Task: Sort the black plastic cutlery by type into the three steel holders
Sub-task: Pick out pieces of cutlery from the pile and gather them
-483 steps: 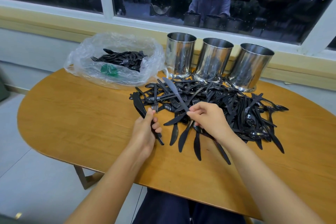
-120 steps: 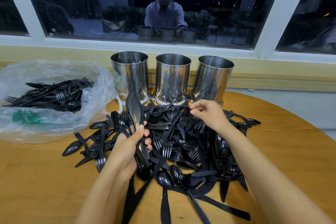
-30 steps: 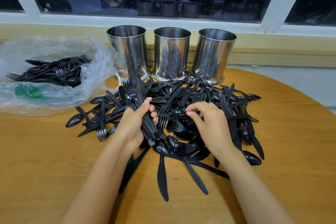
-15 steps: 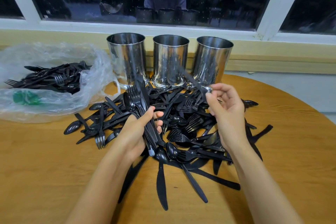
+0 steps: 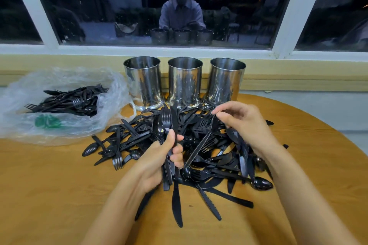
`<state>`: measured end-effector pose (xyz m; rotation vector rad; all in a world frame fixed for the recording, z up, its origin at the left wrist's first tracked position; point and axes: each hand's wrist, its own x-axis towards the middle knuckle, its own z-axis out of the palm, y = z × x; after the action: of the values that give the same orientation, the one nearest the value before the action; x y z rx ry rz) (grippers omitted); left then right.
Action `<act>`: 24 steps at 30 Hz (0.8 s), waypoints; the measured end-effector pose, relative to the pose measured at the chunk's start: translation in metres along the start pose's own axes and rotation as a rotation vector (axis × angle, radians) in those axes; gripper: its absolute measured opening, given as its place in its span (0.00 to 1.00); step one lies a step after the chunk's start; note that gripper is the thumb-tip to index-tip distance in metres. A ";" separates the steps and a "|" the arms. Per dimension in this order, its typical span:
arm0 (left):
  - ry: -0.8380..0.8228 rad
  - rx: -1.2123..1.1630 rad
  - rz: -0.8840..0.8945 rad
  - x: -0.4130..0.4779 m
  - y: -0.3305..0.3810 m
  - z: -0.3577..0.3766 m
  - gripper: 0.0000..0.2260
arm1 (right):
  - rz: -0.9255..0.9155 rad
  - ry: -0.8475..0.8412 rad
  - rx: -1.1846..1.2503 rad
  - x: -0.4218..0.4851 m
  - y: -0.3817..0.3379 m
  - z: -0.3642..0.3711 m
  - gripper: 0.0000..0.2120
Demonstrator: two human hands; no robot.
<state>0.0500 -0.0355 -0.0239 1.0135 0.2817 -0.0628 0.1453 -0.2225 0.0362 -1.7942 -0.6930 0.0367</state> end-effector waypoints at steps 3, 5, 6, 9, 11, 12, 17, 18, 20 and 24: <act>-0.028 0.079 -0.032 -0.023 -0.005 0.017 0.25 | -0.081 -0.180 -0.165 -0.002 -0.029 0.009 0.06; -0.025 0.118 -0.035 -0.038 -0.011 0.027 0.28 | -0.130 -0.202 -0.259 -0.007 -0.039 0.018 0.07; -0.022 0.121 -0.029 -0.046 -0.015 0.030 0.28 | -0.150 -0.192 -0.293 -0.011 -0.043 0.022 0.07; -0.068 0.075 0.007 -0.070 -0.024 0.041 0.24 | -0.184 -0.154 -0.298 -0.026 -0.049 0.030 0.07; -0.106 0.089 0.034 -0.084 -0.030 0.044 0.20 | -0.181 -0.126 -0.268 -0.038 -0.049 0.034 0.07; -0.114 0.110 0.044 -0.090 -0.033 0.045 0.18 | -0.177 -0.116 -0.246 -0.044 -0.049 0.035 0.07; -0.021 -0.002 0.047 -0.114 -0.044 0.042 0.09 | -0.164 -0.022 -0.165 -0.073 -0.037 0.034 0.08; 0.007 -0.027 0.066 -0.118 -0.045 0.038 0.08 | -0.150 0.004 -0.215 -0.080 -0.030 0.030 0.07; 0.065 -0.071 0.104 -0.125 -0.047 0.028 0.05 | -0.079 0.004 -0.394 -0.094 -0.009 0.022 0.03; 0.153 -0.163 0.115 -0.134 -0.053 0.007 0.03 | 0.129 -0.095 -0.735 -0.127 0.038 0.015 0.06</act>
<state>-0.0875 -0.0804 -0.0293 0.8716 0.3619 0.1410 0.0517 -0.2760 -0.0419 -2.5544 -0.7074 -0.0541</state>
